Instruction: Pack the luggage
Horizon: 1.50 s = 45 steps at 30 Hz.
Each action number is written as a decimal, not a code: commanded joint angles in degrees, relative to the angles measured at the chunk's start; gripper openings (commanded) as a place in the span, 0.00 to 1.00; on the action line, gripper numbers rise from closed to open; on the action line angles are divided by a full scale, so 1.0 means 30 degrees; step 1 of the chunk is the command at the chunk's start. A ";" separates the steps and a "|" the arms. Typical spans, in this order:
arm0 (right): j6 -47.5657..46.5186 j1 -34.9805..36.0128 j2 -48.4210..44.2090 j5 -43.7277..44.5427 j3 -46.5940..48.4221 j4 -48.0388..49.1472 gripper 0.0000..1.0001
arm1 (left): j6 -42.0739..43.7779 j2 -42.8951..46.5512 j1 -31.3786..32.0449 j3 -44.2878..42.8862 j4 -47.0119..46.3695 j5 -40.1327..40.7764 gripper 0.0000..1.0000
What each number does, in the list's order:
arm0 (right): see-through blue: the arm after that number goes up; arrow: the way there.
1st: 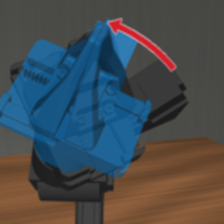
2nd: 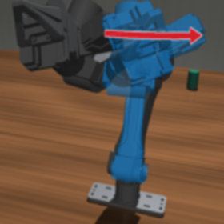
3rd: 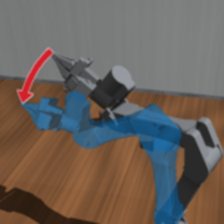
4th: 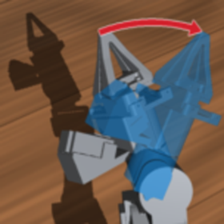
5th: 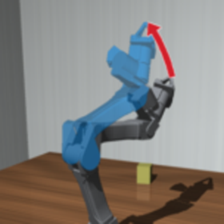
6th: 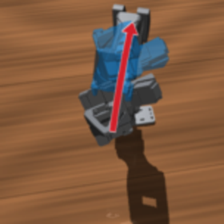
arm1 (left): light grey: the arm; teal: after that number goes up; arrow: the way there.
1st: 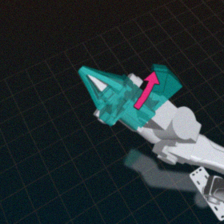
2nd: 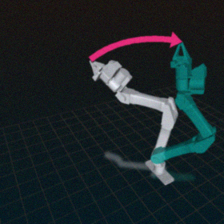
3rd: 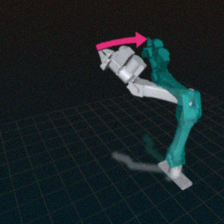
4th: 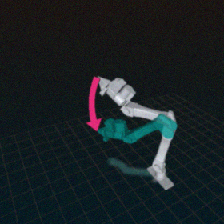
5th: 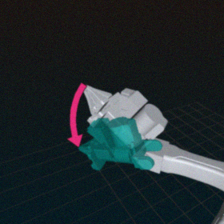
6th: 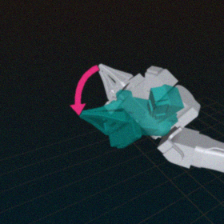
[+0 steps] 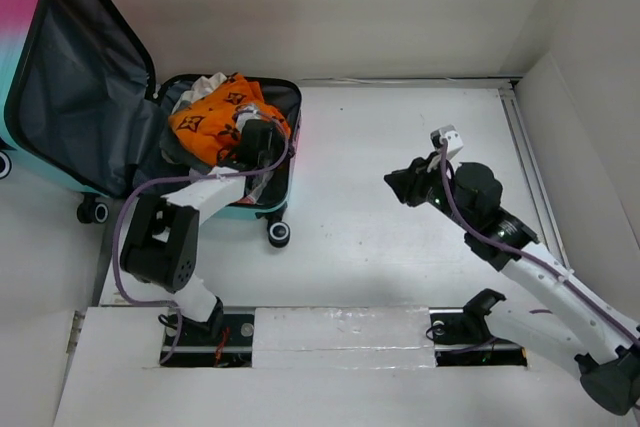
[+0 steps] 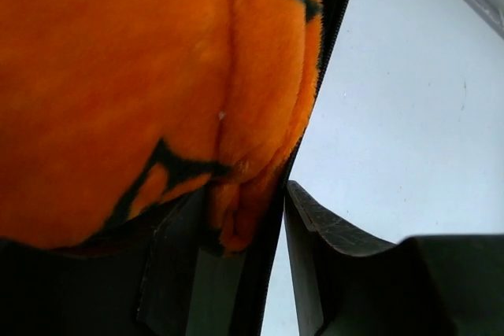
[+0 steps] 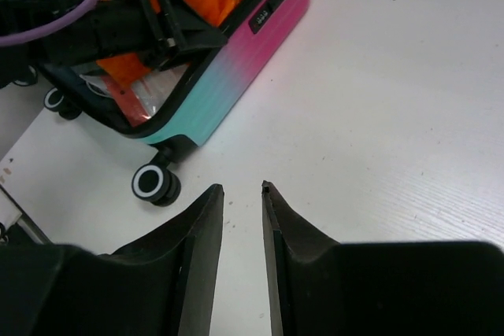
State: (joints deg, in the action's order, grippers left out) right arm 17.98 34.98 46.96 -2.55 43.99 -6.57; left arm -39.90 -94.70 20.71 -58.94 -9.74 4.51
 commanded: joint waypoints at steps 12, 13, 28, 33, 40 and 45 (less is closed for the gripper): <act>0.0248 0.2314 0.2835 0.2167 0.0660 0.2307 0.40 | -0.2403 0.1181 -0.1307 0.4928 -0.3951 0.0226 0.51; 0.0248 0.2314 0.2833 0.2341 0.0660 0.2307 0.45 | -0.2403 0.1909 -0.1075 0.5200 -0.4947 0.0224 0.56; 0.0248 0.3806 1.0589 0.2077 0.5952 0.3098 0.68 | -0.1290 1.2166 -0.0223 0.3445 -0.3317 0.0663 0.64; 0.1009 0.4596 1.6120 0.2956 0.9181 0.3098 0.69 | -0.1290 1.3430 -0.0223 0.4113 -0.3317 0.0663 0.65; 0.1449 0.4775 2.0317 0.3341 1.2493 0.3098 0.66 | -0.1116 1.4602 -0.0223 0.5407 -0.2880 0.1513 0.65; 0.1449 0.4951 2.1698 0.2638 1.3636 0.3098 0.63 | -0.0735 1.5244 -0.0223 0.5028 -0.1418 0.2301 0.64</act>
State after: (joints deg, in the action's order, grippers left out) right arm 21.41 49.04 110.02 6.07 80.66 -1.23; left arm -43.79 -51.92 20.14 -42.61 -15.03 8.95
